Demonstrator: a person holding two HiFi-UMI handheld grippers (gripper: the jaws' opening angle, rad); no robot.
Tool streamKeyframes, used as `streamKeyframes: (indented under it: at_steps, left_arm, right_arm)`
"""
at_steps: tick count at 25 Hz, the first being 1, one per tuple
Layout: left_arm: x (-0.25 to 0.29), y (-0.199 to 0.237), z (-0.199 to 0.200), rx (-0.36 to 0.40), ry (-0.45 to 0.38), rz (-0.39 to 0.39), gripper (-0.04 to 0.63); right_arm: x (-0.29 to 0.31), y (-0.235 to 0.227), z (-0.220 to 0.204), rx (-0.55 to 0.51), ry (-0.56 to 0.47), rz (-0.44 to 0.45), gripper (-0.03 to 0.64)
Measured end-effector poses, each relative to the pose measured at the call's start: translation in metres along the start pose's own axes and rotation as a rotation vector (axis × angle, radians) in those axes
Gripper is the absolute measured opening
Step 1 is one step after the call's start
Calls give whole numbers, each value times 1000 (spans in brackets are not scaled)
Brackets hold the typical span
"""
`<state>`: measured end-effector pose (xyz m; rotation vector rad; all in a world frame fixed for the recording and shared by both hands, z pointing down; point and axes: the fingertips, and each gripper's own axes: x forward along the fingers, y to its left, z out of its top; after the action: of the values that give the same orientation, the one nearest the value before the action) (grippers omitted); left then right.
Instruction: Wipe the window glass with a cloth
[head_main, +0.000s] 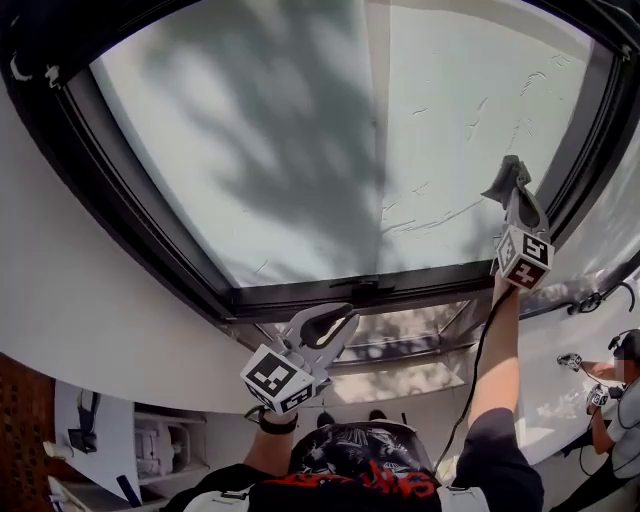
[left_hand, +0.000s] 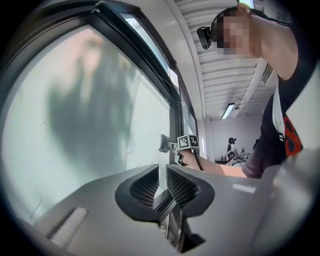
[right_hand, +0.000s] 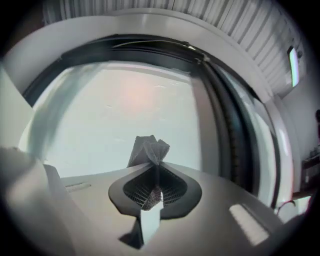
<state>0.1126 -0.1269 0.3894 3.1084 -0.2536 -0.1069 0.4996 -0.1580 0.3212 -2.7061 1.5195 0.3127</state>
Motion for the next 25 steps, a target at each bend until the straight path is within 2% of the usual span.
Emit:
streamKeyframes:
  at_steps: [2,3,4,5,7,10,13,16,19,21,23,25]
  left_arm:
    - [5,-7,-1,-3,3,-8,34]
    - [6,-10,-2,-3,3,-7,34]
    - [7,-11,-3,-3,5,-3,34]
    - [6,-10,-4,-4,7,5,34]
    - [5,-4,-4,-2,9,29,34]
    - [-11,12,-7,5,2,93,34]
    - [-48,30,-3,13,-10,195,34]
    - [-92,48,2,17,-26,303,34]
    - [-127,62,1,0,-26,395,34]
    - [-141,69,-2,-13,-34,425,34]
    - [-144,72,-3,-22,-42,425,34]
    - [-140,72,0,-31,-39,402,34]
  right_arm:
    - [-3,-56,-9,21,27,-151,21]
    - [-7,-69,-11,35,18,-196,21]
    - [-13,-70,-9,48,-5,-207,21]
    - [-19,-57,-4,60,-35,-181,23]
    - [-32,9,10,80,-78,-14,23]
    - [-58,164,29,102,-141,360,23]
    - [-89,323,33,129,-169,714,23]
    - [-124,452,35,154,-142,1018,23]
    - [-144,544,24,225,-36,1272,23]
    - [-141,578,13,221,26,1322,23]
    - [-127,581,4,142,29,1256,23]
    - [-114,554,1,99,3,1150,23]
